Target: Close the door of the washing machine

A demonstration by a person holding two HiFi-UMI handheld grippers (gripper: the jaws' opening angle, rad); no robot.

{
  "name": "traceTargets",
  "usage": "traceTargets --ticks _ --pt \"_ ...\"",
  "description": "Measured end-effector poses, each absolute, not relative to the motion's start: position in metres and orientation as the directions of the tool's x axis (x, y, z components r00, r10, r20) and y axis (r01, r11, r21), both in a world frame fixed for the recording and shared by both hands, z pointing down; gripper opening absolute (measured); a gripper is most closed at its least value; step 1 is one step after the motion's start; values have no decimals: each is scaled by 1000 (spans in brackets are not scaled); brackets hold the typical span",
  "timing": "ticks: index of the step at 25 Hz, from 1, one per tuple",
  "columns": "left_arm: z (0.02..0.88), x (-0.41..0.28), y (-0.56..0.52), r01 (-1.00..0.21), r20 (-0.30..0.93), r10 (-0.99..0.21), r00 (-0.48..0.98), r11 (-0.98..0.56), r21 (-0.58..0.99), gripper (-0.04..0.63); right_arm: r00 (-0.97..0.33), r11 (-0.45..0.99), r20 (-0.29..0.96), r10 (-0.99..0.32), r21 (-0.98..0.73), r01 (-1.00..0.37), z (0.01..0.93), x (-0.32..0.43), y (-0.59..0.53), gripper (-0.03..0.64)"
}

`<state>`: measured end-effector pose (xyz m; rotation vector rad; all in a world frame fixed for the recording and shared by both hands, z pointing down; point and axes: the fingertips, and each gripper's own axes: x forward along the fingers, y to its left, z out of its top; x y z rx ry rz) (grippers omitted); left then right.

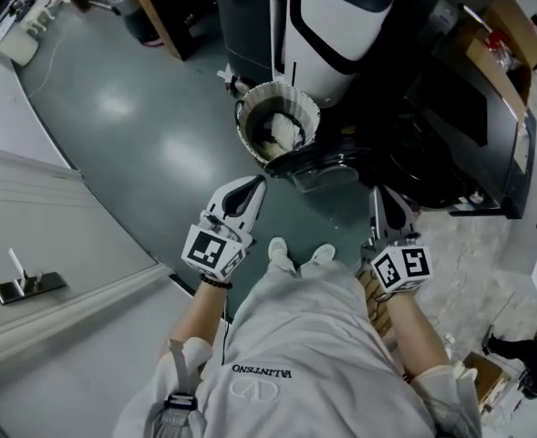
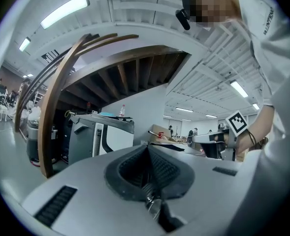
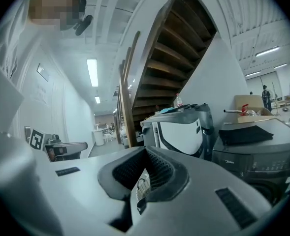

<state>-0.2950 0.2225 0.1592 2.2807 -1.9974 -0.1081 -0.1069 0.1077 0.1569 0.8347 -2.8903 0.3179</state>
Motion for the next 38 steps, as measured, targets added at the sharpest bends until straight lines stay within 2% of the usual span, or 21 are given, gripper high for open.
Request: traceTargets --ticks 5,12,23,38 --pt "162 -304 223 -983 7 -994 112 -110 150 2 -870 853 213 -446 -193 -484 167 -146 106 11" --pt "164 -305 215 -986 17 -997 81 -77 145 2 -934 940 226 -277 -140 -312 166 -179 121 11" --pt "190 -299 176 -995 118 -992 45 -34 96 2 -962 973 229 -145 -143 -181 191 -185 96 11" --pt "284 -297 127 -995 264 -961 82 -62 82 58 -956 975 295 6 -212 -59 279 -199 76 11"
